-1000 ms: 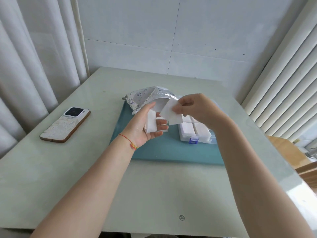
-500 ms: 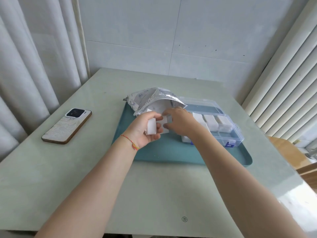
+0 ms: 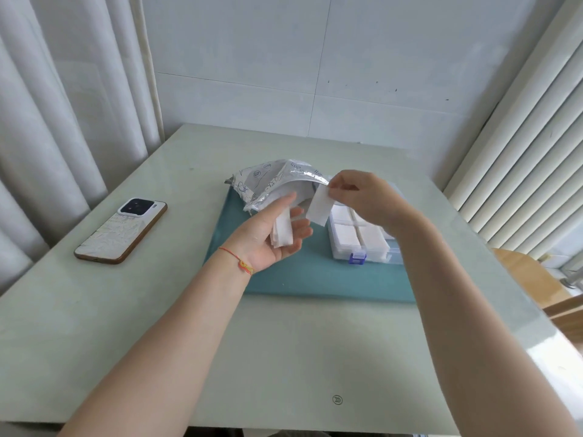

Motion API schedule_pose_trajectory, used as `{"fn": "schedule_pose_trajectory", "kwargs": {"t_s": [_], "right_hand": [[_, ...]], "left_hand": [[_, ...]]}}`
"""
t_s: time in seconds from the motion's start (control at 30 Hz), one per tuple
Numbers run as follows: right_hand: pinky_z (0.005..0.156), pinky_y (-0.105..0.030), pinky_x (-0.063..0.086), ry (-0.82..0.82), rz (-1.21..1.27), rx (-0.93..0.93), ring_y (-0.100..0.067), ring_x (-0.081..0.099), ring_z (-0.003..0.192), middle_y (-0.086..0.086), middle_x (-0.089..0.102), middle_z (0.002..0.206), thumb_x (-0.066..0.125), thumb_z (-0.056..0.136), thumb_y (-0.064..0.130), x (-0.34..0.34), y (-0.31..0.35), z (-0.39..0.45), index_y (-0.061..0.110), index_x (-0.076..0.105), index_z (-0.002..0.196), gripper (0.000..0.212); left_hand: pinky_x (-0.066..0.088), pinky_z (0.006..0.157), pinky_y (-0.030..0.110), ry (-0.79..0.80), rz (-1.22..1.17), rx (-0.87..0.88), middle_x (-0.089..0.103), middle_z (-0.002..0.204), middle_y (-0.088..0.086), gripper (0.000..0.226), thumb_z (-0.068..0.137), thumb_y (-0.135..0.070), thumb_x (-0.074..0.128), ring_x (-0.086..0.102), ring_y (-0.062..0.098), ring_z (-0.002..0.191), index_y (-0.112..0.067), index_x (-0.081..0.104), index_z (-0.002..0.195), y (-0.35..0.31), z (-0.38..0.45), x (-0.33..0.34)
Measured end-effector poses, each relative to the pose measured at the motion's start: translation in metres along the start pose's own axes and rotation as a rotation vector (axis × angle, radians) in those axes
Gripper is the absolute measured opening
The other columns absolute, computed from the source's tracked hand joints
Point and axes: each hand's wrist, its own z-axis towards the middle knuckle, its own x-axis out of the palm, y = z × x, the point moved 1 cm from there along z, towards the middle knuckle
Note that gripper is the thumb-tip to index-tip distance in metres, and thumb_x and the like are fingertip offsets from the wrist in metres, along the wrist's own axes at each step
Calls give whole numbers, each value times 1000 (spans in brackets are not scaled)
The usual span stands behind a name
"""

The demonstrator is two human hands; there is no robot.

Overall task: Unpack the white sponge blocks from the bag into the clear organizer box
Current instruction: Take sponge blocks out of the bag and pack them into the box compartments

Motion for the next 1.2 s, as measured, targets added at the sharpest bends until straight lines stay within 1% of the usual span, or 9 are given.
{"fn": "schedule_pose_trajectory", "kwargs": {"t_s": [0.07,0.17,0.33,0.43,0.57,0.67,0.9,1.03,1.2], "right_hand": [[56,-12,36,115,213,3,0,48,59,9,56,74,57,96,11,-5,9,-11,18,64,89,13],[63,-13,42,210,178,-25,3,55,62,6,61,77,58,95,8,3,19,-16,10,65,91,8],[94,-35,49,157,-28,-109,-12,64,93,3,64,98,64,92,26,15,9,-9,16,65,109,20],[98,-30,46,240,-34,-174,-8,58,106,4,56,120,77,81,35,16,6,-13,27,49,132,59],[94,-37,46,242,-181,-247,0,48,87,10,45,136,88,64,37,25,5,-20,36,12,152,116],[89,-43,47,174,-174,-321,-2,45,80,6,56,117,86,65,29,22,0,-20,37,-1,154,125],[100,-37,35,118,-198,-371,6,41,91,9,51,123,87,64,33,7,-7,-17,38,-1,154,125],[94,-30,36,108,-143,-364,18,45,85,1,58,113,83,69,24,-3,-7,-16,37,3,155,118],[93,-25,34,160,-137,-347,9,42,92,6,51,116,84,70,23,-7,-8,-16,40,1,154,119]], "left_hand": [[56,55,26,116,-36,-7,70,92,11,54,74,-59,65,69,25,84,-14,67,103,2,-3,7],[57,59,27,225,-17,-43,68,98,11,68,71,-70,56,69,26,85,-14,69,107,6,-6,17],[55,60,25,236,5,-45,55,75,-4,48,77,-68,55,53,10,66,-25,77,82,4,-3,27],[56,74,29,246,-13,5,63,85,-11,37,85,-58,57,52,7,72,-27,76,92,2,4,25],[43,92,35,270,-2,-3,51,125,6,43,91,-37,62,50,21,114,-19,58,129,-1,11,32],[47,77,32,348,15,26,57,104,5,29,83,-10,52,53,20,97,-19,64,108,-2,17,40],[45,60,24,237,68,9,57,60,-5,21,88,-6,53,58,8,57,-24,61,81,-3,26,58],[44,68,25,241,63,-1,47,62,-6,26,79,-6,58,51,9,65,-25,67,63,-6,31,64],[42,50,18,249,117,28,51,59,-5,34,82,1,59,51,8,51,-23,69,59,-4,35,71]]}}
